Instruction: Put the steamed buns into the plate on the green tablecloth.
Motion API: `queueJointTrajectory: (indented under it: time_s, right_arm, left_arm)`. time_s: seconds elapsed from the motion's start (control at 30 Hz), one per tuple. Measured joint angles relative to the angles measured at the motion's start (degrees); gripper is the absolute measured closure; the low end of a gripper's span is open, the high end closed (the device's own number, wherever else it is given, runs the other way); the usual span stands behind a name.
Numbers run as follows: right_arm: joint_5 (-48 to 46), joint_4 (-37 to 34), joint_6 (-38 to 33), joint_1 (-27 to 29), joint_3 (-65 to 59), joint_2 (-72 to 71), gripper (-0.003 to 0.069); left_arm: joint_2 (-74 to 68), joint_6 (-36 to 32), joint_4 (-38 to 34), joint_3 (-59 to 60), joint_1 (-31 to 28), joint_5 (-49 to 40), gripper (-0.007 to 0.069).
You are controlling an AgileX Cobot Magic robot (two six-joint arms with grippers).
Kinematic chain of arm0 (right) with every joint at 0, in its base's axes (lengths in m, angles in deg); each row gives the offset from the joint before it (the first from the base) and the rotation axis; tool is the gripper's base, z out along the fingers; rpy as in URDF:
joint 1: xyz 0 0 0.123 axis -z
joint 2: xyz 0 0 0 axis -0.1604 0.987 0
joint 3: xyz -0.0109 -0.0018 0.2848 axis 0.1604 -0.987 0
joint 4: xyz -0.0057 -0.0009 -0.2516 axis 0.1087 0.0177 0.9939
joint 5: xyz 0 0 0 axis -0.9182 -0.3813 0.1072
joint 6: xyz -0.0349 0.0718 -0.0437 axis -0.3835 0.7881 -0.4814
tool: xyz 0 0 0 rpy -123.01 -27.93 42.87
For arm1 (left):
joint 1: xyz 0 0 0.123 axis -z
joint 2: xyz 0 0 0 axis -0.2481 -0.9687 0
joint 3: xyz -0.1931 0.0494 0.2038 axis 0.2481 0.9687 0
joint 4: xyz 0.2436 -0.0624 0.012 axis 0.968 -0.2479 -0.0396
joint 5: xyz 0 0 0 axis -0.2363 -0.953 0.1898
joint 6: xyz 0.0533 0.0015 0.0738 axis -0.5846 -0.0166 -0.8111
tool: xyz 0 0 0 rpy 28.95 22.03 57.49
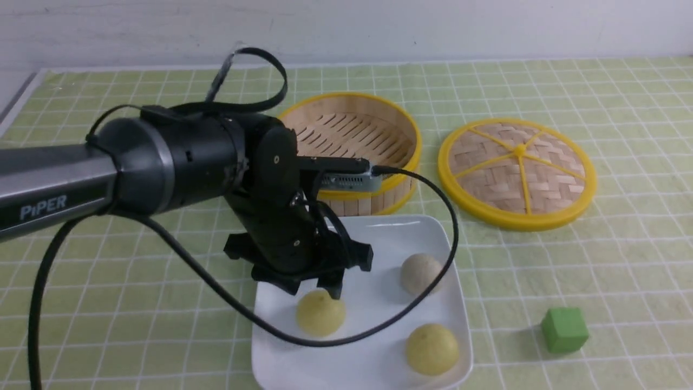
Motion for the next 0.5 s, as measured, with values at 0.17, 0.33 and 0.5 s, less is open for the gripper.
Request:
queueJointTrajectory:
  time_s: [0.17, 0.33, 0.5]
  right_arm:
    - [4.6, 0.4, 2.0, 0.1, -3.4, -14.3, 0.0636]
    - [27.1, -0.6, 2.3, 0.1, -17.9, -26.3, 0.0631]
    - [38.5, -1.2, 2.3, 0.1, -24.7, -27.5, 0.0627]
  left_arm:
    - [3.1, 0.0, 1.3, -3.2, 0.0, -2.3, 0.0114]
    - [5.2, -0.3, 1.9, -4.4, 0.0, -4.0, 0.0224]
    - [5.2, -3.4, 2.4, -4.4, 0.0, -5.6, 0.047]
